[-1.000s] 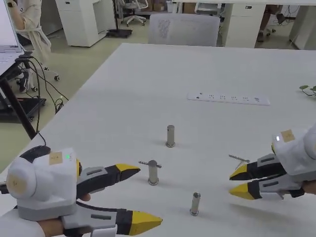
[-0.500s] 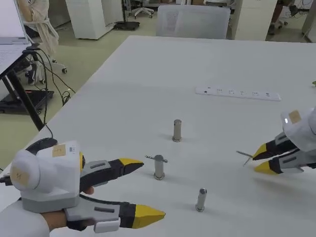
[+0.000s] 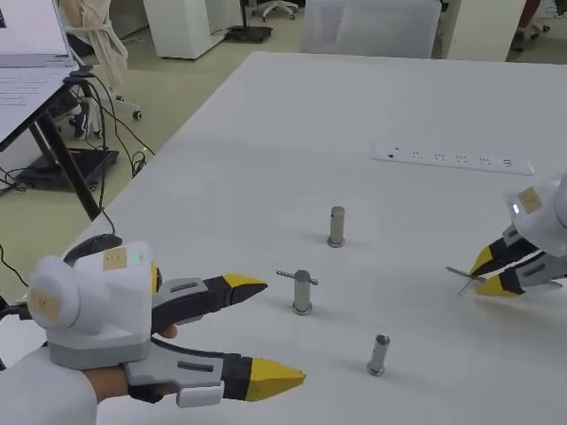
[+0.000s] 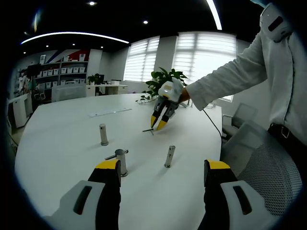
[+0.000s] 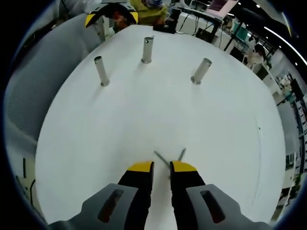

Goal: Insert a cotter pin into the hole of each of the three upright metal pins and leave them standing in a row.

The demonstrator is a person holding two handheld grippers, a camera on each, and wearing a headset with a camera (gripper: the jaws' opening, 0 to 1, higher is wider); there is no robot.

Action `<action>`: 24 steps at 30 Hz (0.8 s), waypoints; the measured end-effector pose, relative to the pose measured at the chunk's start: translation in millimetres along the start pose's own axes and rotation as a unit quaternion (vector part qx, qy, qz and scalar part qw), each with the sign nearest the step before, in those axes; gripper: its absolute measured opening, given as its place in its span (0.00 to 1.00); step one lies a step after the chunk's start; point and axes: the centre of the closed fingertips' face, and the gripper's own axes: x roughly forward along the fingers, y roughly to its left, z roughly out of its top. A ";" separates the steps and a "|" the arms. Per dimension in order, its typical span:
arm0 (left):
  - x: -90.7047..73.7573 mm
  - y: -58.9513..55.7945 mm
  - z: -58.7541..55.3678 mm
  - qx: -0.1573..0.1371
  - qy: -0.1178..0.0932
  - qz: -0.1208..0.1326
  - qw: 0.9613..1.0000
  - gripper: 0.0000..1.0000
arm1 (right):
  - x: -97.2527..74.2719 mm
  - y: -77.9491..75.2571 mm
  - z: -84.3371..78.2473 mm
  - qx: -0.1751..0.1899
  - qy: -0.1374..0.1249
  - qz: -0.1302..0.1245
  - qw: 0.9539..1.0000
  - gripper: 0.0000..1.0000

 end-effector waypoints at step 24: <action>-10.2 2.5 -0.3 -0.002 0.008 0.013 1.000 0.70 | 15.9 1.0 -9.2 -0.174 0.090 0.106 0.975 0.10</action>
